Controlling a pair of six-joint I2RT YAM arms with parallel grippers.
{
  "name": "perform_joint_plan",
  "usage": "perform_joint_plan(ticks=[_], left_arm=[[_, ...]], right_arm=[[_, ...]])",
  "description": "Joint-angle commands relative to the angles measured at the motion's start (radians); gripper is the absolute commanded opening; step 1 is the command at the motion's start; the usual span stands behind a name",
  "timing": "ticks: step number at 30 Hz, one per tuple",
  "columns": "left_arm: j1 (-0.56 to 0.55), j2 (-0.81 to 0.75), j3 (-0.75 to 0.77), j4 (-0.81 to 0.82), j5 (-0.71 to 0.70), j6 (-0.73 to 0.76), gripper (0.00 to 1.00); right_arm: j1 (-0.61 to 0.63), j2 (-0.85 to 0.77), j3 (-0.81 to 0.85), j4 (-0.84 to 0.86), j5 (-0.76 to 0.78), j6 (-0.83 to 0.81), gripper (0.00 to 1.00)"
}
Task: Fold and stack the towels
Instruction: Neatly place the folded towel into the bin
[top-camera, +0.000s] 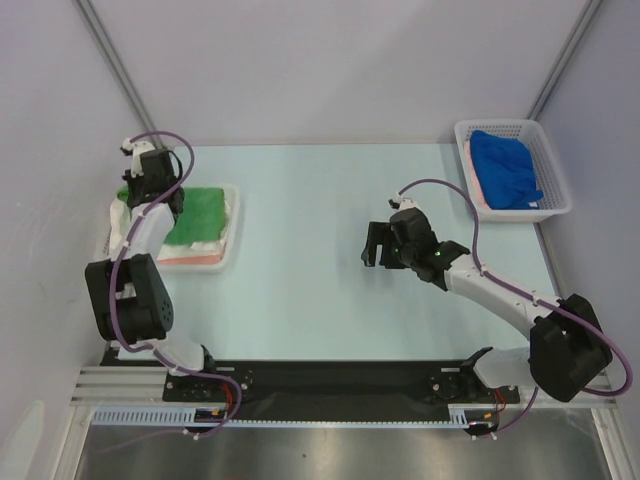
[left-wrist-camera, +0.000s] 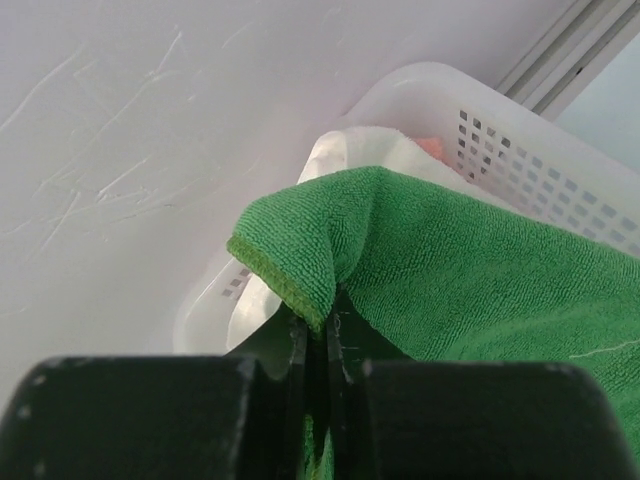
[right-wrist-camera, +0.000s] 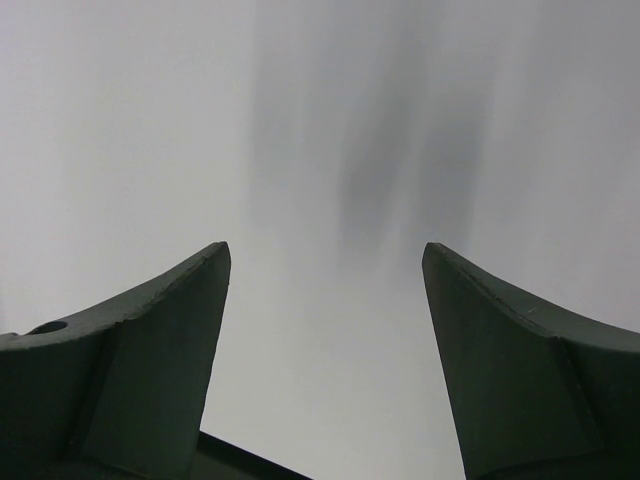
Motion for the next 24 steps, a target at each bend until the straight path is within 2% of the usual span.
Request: perform_joint_plan(ticks=[1,2,4,5,6,12,18,21,24], left_arm=[[0.024,0.035,0.069,-0.036,0.030,-0.067,0.09],[0.028,0.048,0.086,-0.049,0.032,-0.105,0.11],[0.040,0.074,0.109,-0.104,0.052,-0.141,0.28],[0.044,0.080,0.127,-0.119,0.058,-0.182,0.38],[0.049,0.083,0.132,-0.133,0.073,-0.201,0.54],[0.060,0.066,0.135,-0.148,0.059,-0.253,0.69],[0.031,-0.013,0.130,-0.161,0.130,-0.282,0.74],[-0.041,-0.065,0.130,-0.198,0.164,-0.313,0.77],[-0.213,-0.147,0.075,-0.205,0.147,-0.340,0.77]], right_arm=[[0.008,0.012,0.051,0.031,-0.005,-0.015,0.83],[0.007,0.016,0.051,0.030,-0.008,-0.014,0.83],[0.011,0.021,0.054,0.030,-0.008,-0.015,0.83],[0.013,0.019,0.054,0.028,-0.008,-0.014,0.84],[0.016,0.019,0.053,0.028,-0.008,-0.015,0.84],[0.020,0.010,0.042,0.037,0.000,-0.017,0.89],[0.020,-0.017,0.071,0.033,0.017,-0.026,1.00],[0.020,-0.027,0.097,0.036,0.023,-0.031,1.00],[0.014,-0.031,0.132,0.024,0.035,-0.026,1.00]])
